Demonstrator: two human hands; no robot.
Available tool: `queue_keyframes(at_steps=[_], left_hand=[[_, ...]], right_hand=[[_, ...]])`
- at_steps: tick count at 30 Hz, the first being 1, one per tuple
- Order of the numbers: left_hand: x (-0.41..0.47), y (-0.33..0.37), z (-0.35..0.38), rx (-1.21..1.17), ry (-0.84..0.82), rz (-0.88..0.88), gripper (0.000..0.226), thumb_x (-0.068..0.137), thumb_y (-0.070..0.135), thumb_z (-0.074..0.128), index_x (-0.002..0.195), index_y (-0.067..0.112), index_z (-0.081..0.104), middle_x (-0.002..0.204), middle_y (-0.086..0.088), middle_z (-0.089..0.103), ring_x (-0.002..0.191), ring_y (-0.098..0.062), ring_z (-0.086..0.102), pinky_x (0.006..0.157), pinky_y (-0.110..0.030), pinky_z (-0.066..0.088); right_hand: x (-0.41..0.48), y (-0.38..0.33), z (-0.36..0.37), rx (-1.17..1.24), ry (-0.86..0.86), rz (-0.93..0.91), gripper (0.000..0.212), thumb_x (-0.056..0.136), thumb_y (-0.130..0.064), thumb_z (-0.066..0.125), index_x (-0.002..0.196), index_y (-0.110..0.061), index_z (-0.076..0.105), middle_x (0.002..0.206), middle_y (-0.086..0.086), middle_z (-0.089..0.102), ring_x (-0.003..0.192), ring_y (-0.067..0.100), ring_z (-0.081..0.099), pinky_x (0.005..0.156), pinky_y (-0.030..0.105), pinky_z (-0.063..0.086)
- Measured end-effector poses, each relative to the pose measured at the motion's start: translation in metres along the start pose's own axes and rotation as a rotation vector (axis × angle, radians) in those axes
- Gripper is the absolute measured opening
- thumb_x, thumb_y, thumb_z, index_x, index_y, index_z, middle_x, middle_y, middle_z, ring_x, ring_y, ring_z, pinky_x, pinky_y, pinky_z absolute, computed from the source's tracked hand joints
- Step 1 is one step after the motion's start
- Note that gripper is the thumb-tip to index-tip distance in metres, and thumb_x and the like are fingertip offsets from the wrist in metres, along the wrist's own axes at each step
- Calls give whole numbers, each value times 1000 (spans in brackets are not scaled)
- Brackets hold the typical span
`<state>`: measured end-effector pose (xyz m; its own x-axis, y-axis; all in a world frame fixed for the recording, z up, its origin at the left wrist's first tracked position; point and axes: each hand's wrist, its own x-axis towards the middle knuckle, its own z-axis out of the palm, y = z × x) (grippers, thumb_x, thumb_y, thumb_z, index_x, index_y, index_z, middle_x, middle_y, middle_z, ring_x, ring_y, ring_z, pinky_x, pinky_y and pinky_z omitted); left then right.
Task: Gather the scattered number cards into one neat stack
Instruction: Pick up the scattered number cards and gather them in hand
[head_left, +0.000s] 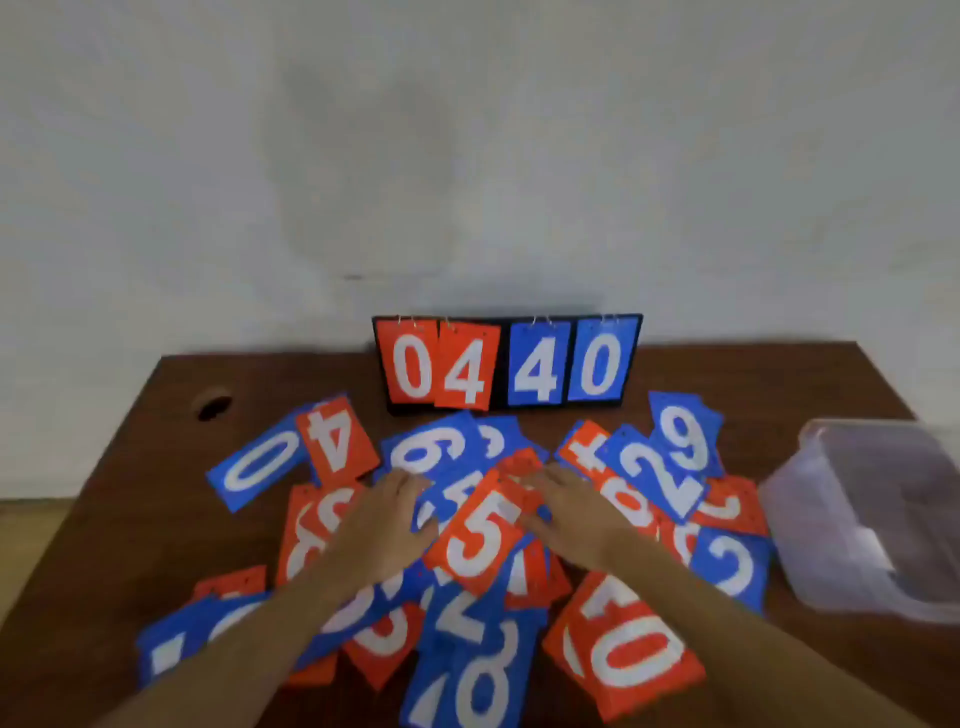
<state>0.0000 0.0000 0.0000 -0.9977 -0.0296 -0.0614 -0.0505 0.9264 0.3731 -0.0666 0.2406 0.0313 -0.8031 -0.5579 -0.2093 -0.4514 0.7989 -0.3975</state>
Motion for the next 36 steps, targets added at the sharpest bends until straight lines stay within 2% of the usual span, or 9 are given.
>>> queue_keyframes(at_steps=[5,8,11,15,20,23,27,32,36], left_hand=[[23,-17,61,102,22,101,74,88,62,31,128,6,57,130,-14,55,120,-34,53,95,-45,46],[22,-13,88,93,63,29,89,72,75,26,132,15,52,135,-5,46,130,-26,40,106,-44,33],[26,0,99,178,68,-15,77,79,73,46,138,23,43,138,-2,38,134,-24,29,109,-44,23],[24,16,104,277,59,5,61,89,61,44,138,26,41,141,-5,35,135,-26,27,109,-47,20],[3,31,104,148,64,24,52,82,59,60,123,29,51,133,-3,43,131,-25,32,108,-46,25],[-11,42,99,-19,170,40,35,79,43,72,102,26,51,116,3,54,118,-20,47,102,-40,37],[-20,34,85,-343,316,44,25,86,21,69,103,17,52,104,2,58,99,-17,58,69,-19,42],[-21,-8,73,-732,492,-196,28,92,19,61,119,16,53,119,-5,64,99,-21,64,77,-33,53],[-20,-20,79,-945,471,-273,31,95,21,57,124,19,50,120,-5,64,97,-22,67,80,-39,57]], right_hand=[[40,42,67,-59,131,-113,72,84,-62,46,133,-10,51,134,14,52,125,33,48,107,42,38],[48,51,89,-96,248,-66,76,80,-63,57,137,-14,46,140,10,44,130,29,39,109,41,29],[48,55,95,-131,261,-18,78,74,-71,56,136,-25,45,137,4,40,131,25,32,107,45,23],[39,56,103,-93,280,-26,65,70,-67,64,121,-28,53,130,2,45,126,25,37,105,47,25],[19,52,110,211,476,-46,29,78,-32,75,90,-24,50,96,-4,56,90,15,56,80,28,47],[-2,46,106,359,539,-83,12,85,-21,68,88,-22,56,81,-10,58,80,7,56,69,13,43],[-16,44,101,525,622,-26,8,91,-24,59,85,-20,63,85,-7,65,83,8,60,73,19,46],[-10,38,106,400,533,149,26,92,-33,57,95,-10,70,93,1,66,88,13,59,75,26,44],[14,24,118,217,444,229,55,80,-60,61,90,-8,73,91,9,72,85,20,64,79,40,54]])
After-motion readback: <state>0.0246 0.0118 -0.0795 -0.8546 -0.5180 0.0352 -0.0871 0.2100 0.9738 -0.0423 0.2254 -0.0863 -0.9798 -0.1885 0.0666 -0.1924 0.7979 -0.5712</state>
